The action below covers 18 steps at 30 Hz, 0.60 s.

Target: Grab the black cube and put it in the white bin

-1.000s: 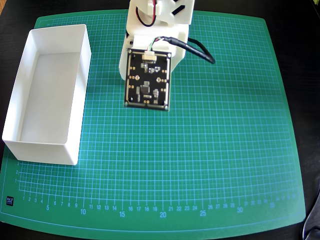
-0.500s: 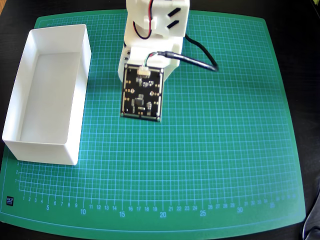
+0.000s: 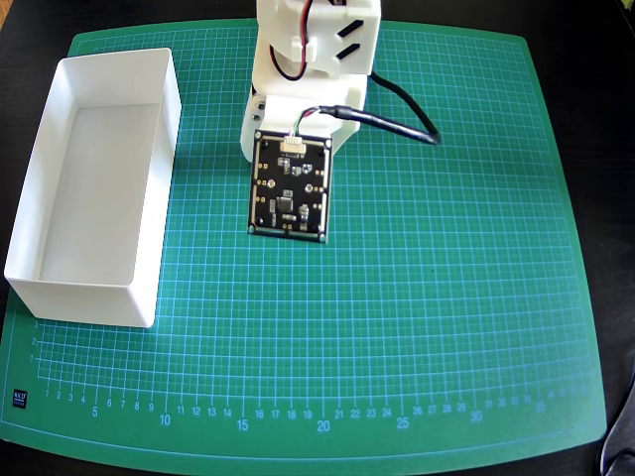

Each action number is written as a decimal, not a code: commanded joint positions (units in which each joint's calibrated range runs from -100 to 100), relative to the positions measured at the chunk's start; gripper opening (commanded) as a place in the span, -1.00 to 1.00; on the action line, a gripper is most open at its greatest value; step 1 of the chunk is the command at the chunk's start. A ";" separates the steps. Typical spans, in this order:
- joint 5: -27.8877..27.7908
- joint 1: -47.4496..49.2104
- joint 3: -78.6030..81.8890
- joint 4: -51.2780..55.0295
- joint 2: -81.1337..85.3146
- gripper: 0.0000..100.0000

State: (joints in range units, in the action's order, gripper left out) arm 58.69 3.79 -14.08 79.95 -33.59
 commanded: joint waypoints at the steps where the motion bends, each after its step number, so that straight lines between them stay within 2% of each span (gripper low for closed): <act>1: -0.13 0.06 0.14 0.32 1.79 -0.72; 18: 2.02 1.06 -3.47 5.36 0.94 -0.75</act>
State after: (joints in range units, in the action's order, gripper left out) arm 60.54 3.62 -14.17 84.98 -33.50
